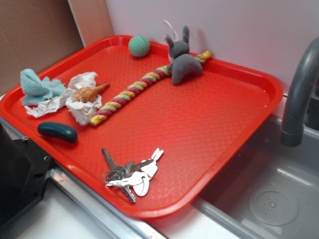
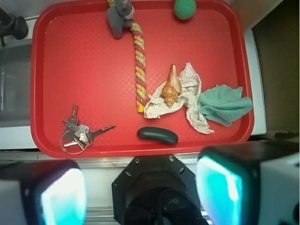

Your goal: Grab the gray animal.

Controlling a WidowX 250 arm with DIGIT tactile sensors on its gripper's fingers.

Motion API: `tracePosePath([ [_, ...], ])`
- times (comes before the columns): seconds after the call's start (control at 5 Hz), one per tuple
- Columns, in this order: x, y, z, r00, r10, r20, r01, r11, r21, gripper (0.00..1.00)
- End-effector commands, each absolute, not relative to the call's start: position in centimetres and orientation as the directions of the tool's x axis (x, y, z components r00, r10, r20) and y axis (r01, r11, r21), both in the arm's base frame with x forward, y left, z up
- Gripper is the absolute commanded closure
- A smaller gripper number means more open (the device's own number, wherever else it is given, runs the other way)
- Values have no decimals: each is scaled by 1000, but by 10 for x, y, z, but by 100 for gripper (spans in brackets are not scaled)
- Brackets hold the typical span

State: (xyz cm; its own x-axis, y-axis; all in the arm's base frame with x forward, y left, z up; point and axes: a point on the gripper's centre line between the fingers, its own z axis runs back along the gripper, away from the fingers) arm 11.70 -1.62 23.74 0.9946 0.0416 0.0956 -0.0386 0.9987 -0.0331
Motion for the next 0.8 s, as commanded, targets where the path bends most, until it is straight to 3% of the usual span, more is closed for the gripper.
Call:
tracePosePath([
  [0.0,117,-16,237,995,42,96,-39,999,-33,0],
  [0.2,167,2,187,977,212,10,-212,976,38,0],
  [0.4,213,-9,163,871,441,218,-420,897,-135,0],
  [0.6,259,-4,151,780,582,230,-534,810,-242,0],
])
